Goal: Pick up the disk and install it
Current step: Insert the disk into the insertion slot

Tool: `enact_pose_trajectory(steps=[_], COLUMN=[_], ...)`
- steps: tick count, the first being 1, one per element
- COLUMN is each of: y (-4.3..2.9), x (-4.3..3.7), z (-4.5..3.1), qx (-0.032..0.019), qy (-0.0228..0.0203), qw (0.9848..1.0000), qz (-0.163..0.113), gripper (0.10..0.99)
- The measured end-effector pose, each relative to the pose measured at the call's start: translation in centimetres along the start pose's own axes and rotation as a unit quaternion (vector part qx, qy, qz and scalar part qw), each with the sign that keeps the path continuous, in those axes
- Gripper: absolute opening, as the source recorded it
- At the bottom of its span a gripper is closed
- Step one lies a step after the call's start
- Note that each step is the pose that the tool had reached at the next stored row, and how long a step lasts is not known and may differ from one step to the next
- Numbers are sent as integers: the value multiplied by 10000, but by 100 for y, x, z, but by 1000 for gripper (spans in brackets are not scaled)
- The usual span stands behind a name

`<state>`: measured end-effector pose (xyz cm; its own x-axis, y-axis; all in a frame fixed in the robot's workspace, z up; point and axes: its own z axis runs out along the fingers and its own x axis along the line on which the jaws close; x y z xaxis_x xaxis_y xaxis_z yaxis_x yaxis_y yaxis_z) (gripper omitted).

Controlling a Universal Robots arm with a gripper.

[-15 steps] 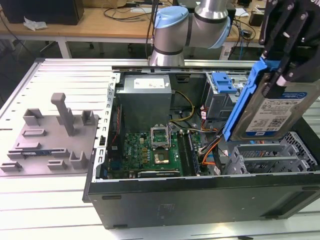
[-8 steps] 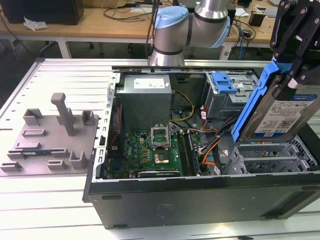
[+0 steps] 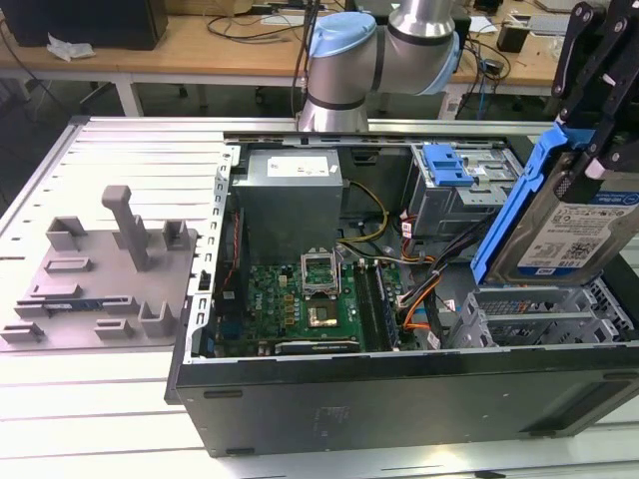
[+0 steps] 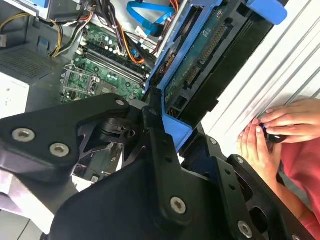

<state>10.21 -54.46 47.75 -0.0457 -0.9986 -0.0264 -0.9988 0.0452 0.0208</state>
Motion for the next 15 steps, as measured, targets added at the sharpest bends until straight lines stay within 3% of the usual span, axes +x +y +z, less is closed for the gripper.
enact_pose_trajectory(steps=[4, 15], y=[-6, -8], x=[-1, -10], z=[10, 37], qx=[6, 9], qy=[47, 55], qw=[10000, 10000], qz=[1, -46], gripper=[365, 365])
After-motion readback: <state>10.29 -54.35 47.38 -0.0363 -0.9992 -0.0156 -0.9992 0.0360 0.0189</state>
